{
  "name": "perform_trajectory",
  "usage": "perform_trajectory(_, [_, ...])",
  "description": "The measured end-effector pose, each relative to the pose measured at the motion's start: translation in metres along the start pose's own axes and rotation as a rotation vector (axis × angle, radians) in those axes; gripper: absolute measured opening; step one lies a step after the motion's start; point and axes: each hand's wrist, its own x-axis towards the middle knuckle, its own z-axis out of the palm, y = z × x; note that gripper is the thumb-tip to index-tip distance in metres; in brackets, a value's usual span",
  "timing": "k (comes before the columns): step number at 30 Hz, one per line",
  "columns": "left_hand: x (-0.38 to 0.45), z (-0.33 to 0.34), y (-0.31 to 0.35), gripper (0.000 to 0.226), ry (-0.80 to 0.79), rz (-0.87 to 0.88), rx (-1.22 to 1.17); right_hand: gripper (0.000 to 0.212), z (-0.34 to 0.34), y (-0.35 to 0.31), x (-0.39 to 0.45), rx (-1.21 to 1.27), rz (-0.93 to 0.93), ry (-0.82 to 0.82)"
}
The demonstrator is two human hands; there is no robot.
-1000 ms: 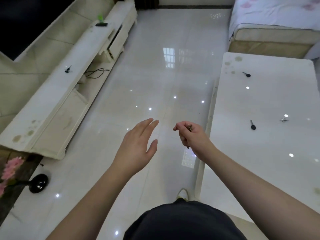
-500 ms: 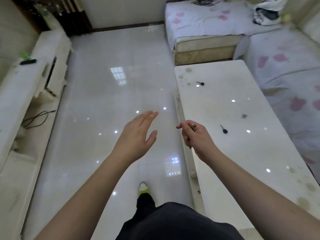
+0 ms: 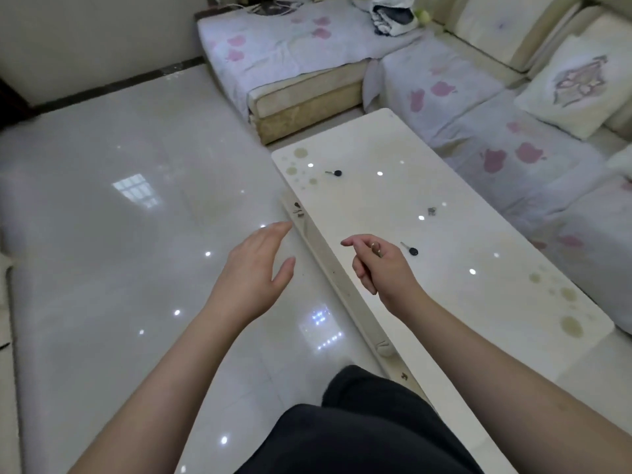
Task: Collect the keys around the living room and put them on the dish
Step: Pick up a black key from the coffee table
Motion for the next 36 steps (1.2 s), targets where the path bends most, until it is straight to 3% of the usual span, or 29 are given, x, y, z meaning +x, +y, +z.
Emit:
perform_trajectory(8, [0.123,0.023,-0.010,0.052,-0.117,0.193,0.013,0.028,-0.025,0.008,0.076,0.023,0.015,0.149])
perform_trajectory(18, [0.263,0.040,-0.003,0.051,-0.228,0.339,0.043,0.027,-0.067,-0.027,0.168,0.070,0.079,0.339])
perform_trajectory(28, [0.372,0.092,-0.004,0.048,-0.422,0.509,0.035,0.025,-0.117,-0.028,0.207,0.174,0.131,0.643])
perform_trajectory(33, [0.436,0.116,-0.010,0.048,-0.494,0.625,0.010,0.025,-0.114,-0.023,0.244,0.200,0.161,0.778])
perform_trajectory(36, [0.473,0.119,-0.020,0.048,-0.532,0.697,0.002,0.025,-0.102,-0.025,0.275,0.201,0.183,0.942])
